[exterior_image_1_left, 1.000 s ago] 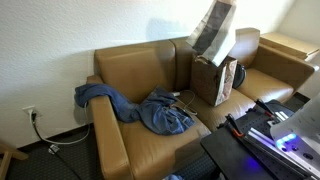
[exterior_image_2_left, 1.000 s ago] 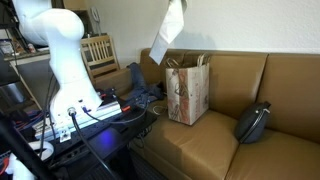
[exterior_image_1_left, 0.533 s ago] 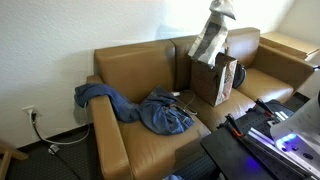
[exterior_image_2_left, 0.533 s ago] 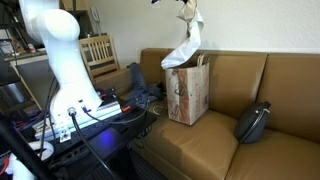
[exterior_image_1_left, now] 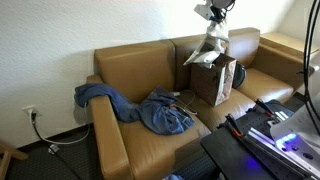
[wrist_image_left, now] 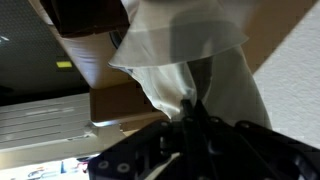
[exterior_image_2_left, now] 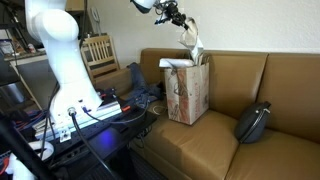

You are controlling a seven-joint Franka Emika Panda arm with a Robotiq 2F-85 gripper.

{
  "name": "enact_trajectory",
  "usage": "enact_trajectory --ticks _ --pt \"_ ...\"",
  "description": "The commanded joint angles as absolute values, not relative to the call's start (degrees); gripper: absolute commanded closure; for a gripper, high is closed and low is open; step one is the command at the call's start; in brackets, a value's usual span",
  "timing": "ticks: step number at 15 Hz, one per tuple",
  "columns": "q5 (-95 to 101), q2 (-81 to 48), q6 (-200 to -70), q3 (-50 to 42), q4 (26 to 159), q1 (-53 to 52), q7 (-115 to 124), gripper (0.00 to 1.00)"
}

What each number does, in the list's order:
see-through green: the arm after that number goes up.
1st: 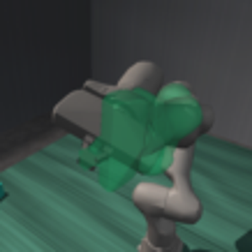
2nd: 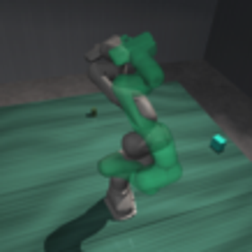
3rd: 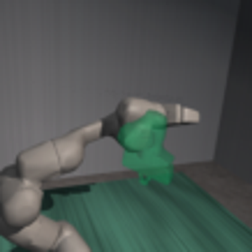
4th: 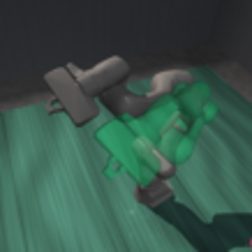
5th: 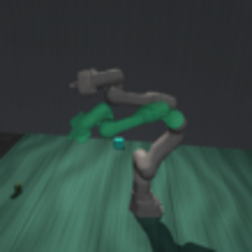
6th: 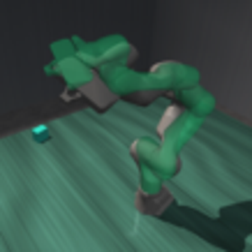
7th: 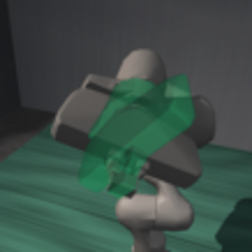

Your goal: Put the towel into the brown paper bag and put it on top of the jeans on the couch

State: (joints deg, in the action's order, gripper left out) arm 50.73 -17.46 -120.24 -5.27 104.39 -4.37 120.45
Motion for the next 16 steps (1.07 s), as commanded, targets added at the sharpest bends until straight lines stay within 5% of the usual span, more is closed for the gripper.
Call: enact_trajectory --ticks 1,16 --pt "47.0 -23.3 -116.4 -5.5 103.2 -2.1 118.8 0.99" --pt "29.7 -48.0 -110.1 -5.5 90.7 -3.1 87.3 0.99"
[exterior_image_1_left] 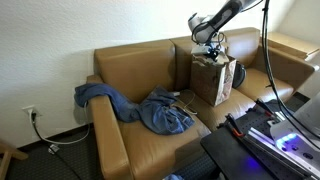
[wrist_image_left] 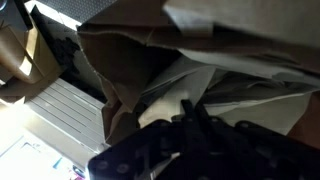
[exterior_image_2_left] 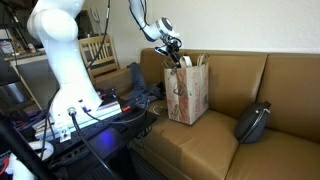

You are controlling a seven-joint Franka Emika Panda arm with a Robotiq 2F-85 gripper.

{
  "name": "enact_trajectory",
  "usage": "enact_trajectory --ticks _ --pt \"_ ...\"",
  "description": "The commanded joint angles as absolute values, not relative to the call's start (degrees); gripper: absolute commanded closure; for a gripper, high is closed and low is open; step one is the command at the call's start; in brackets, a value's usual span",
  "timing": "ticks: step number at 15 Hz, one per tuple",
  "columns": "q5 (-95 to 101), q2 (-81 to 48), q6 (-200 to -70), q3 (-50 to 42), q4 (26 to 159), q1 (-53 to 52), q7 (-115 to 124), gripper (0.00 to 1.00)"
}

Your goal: Put the towel into the brown paper bag and put it on top of the jeans on the couch

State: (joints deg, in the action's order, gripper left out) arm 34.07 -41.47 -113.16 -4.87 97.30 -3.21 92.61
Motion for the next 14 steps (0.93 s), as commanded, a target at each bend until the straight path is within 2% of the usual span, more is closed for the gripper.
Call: enact_trajectory --ticks 1,2,4,6,11,13,14 --pt "28.0 -50.3 -108.8 -6.1 88.9 -3.3 86.7 0.99" --pt "26.0 -52.8 -106.8 -7.0 86.4 -3.5 87.3 0.71" --pt "21.5 -55.5 -106.3 -7.3 83.6 -2.7 87.8 0.64" --pt "17.2 -55.8 -109.0 -6.9 82.3 -2.2 88.2 0.49" --pt "18.3 -42.0 -122.3 -8.6 92.4 -7.2 89.7 0.13" --pt "20.4 -35.9 -127.2 -9.6 96.7 -9.3 90.4 0.01" --pt "21.8 -32.6 -129.8 -10.2 99.3 -10.4 91.0 0.0"
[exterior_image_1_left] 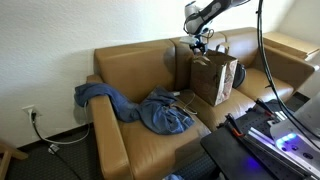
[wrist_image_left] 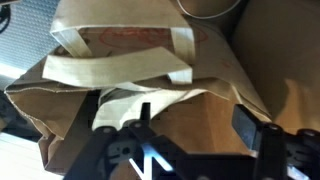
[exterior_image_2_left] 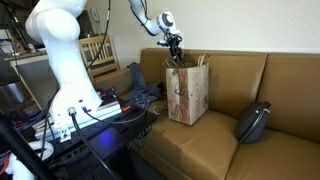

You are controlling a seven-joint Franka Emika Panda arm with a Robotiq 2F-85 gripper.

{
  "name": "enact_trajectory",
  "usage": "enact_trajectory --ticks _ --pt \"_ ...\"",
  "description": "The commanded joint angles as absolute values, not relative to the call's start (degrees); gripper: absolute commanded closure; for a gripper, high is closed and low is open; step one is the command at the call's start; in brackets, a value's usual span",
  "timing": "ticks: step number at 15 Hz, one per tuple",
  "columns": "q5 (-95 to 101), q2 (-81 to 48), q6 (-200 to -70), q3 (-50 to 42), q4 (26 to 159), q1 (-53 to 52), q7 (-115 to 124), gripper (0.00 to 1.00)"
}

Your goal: Put the towel into the brown paper bag and put it on top of the jeans on the couch

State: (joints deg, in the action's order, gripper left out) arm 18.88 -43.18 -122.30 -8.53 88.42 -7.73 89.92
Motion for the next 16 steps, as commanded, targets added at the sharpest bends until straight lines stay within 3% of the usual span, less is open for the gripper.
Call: enact_trajectory --ticks 1,10,16 --pt "23.4 -29.5 -132.5 -10.9 101.7 -11.4 92.9 0.0" --pt "31.0 -19.2 -145.0 -14.0 116.0 -13.0 129.0 0.0" --pt "29.2 -23.6 -137.7 -12.3 108.2 -11.9 126.4 0.0"
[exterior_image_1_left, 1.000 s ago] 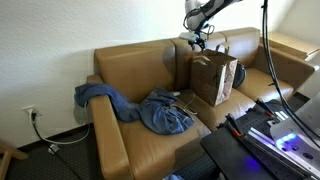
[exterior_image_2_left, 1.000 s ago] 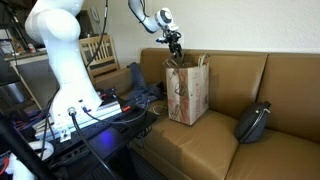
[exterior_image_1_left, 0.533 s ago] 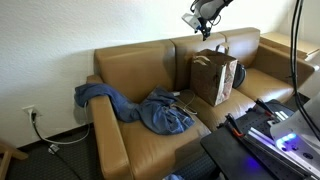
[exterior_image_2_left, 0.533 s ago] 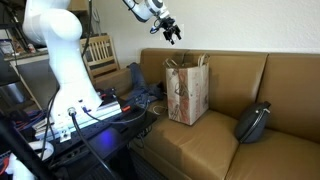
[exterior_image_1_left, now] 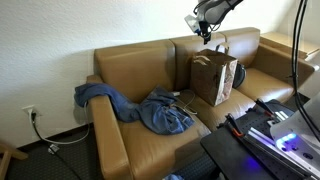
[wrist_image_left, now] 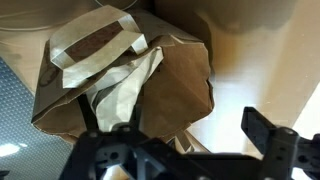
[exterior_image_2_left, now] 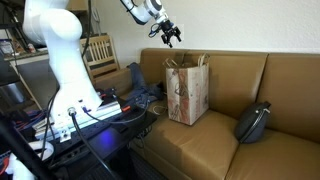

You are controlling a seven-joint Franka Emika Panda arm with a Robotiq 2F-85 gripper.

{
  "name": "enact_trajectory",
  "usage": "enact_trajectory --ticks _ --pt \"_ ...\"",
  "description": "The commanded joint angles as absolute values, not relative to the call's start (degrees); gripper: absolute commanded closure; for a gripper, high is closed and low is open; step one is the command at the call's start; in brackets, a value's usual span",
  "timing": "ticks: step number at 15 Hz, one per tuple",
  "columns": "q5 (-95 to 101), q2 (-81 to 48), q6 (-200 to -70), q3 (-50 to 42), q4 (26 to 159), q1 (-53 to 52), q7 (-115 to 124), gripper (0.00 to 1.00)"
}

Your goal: Put the towel into the brown paper bag and put it on top of the jeans on the couch

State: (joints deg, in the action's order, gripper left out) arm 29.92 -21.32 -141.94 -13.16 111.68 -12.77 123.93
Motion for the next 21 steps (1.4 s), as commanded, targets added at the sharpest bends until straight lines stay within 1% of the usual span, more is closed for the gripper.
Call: enact_trajectory --ticks 1,4,9,10,15,21 --pt "23.3 -24.6 -135.5 -10.6 107.2 -9.9 125.1 0.0" --pt "12.8 -26.1 -135.6 -8.7 107.7 -6.0 122.9 0.0" --pt "0.1 -28.0 -137.5 -8.0 111.9 -3.2 126.4 0.0" --pt "3.7 -28.0 -136.8 -9.4 110.2 -4.8 125.3 0.0" --pt "1.2 -28.9 -136.9 -9.1 110.9 -4.2 126.2 0.0" --pt "-10.0 -32.5 -137.7 -7.7 111.2 -1.0 130.4 0.0"
